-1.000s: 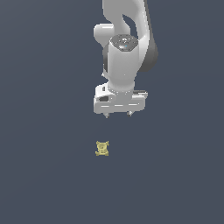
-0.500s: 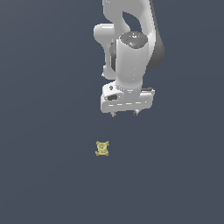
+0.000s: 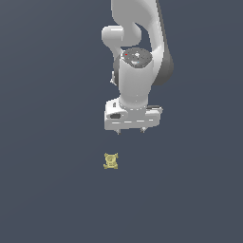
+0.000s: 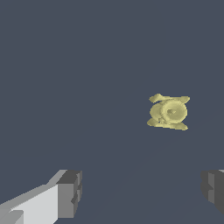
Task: Pick up the object and move it to a goal position.
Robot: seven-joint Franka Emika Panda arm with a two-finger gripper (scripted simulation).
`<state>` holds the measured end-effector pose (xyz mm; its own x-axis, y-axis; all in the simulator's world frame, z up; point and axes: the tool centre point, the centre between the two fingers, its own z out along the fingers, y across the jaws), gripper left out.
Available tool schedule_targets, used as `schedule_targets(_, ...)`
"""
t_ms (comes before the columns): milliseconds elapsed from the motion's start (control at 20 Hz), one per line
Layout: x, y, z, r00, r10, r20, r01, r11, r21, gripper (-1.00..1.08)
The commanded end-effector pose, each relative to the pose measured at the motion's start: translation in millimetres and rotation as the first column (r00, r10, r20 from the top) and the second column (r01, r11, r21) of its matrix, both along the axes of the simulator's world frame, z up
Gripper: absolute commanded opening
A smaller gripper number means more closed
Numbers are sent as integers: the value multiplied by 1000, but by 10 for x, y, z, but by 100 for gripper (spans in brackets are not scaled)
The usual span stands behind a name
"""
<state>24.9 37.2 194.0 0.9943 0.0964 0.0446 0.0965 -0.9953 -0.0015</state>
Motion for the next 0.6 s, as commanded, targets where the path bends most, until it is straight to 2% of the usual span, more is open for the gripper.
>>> schedule_targets(0, 91, -93, -106, 1000, -14, -6, 14, 1000, 0, 100)
schedule_targets(550, 503, -626, -741, 996, -85, -33, 85, 996, -3, 100)
